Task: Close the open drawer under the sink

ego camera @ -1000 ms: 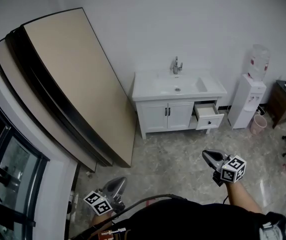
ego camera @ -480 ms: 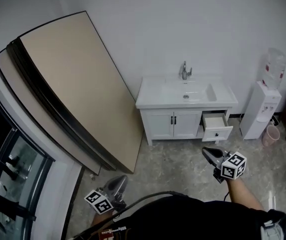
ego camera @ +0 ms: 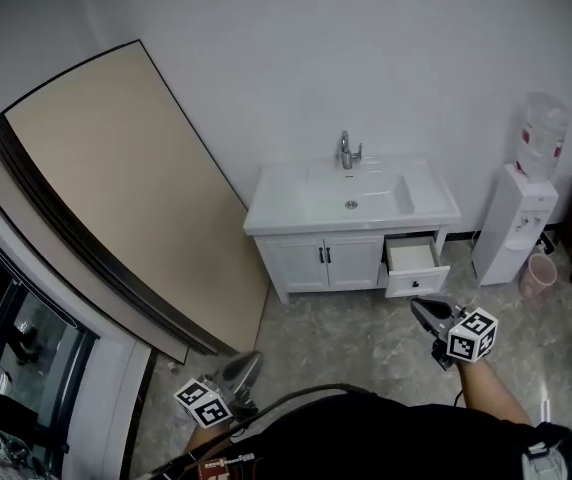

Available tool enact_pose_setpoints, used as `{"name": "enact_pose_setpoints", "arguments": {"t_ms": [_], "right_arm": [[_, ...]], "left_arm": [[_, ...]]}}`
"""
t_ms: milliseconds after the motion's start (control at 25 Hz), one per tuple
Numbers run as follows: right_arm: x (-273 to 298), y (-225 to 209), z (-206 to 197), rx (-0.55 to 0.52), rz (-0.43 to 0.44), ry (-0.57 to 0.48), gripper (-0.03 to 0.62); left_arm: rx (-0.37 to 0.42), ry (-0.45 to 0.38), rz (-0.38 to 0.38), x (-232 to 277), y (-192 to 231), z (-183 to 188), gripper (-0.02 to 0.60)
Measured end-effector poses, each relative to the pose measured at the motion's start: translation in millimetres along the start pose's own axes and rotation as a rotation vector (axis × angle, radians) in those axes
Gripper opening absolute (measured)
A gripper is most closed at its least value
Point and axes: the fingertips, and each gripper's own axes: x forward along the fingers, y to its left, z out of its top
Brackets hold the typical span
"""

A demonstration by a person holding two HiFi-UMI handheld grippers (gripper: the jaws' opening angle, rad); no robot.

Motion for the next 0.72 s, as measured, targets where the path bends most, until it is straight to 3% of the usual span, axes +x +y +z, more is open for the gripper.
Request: {"name": "enact_pose_setpoints", "arguments": {"t_ms": [440, 720], "right_arm": [[9.9, -40.2, -10.3, 0.026, -0.092, 0.022, 0.002], [59.2, -33.6, 12.7, -0.006, -0.176, 0.007, 0.002]], "left_arm": [[-0.036, 0.035, -0.097, 60.3, 43.1, -4.7, 0.000], [-0.041, 0.036, -0.170, 66.3, 106.6, 28.6, 0.000]]}}
